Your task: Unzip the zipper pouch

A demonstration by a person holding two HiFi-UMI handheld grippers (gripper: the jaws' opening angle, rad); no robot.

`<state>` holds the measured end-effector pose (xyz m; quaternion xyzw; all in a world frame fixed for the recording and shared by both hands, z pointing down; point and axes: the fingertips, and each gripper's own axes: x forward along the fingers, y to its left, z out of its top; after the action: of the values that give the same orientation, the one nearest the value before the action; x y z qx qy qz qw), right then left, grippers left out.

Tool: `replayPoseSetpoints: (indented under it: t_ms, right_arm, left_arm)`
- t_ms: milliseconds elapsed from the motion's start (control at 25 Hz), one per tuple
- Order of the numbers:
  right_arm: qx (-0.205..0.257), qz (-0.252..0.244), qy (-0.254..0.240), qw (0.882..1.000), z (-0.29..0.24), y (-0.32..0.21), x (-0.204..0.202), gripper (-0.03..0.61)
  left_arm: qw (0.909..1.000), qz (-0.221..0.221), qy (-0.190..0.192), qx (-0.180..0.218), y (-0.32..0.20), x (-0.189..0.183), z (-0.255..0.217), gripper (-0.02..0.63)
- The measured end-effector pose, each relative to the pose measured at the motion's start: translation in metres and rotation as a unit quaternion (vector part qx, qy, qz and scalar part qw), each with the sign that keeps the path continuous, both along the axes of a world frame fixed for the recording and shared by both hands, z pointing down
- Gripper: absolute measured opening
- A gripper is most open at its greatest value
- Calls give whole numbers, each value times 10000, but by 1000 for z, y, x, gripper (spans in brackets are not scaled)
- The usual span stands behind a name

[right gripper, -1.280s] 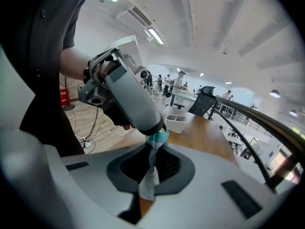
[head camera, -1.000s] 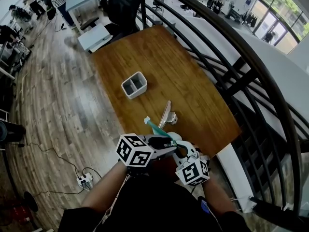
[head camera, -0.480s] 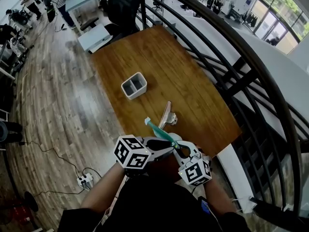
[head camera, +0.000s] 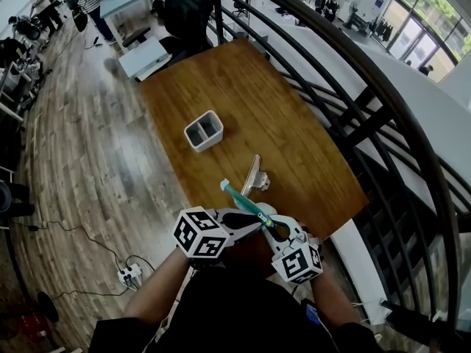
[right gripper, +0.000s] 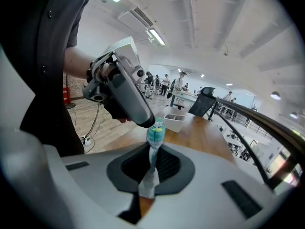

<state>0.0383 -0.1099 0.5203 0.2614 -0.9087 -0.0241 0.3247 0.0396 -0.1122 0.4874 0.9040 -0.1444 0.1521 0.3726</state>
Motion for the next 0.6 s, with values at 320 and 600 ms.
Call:
replayPoseSetpoints:
  t_ms: [320,600]
  right_arm:
    - [218,-149,210,9994,2,1,1,1]
    - [437,-368,417,9975,1,4,-2,0]
  left_arm:
    - [9986,112,291,-421,-2,3,-3,158]
    - [9986,133,314,-408,-4,6,-7,156]
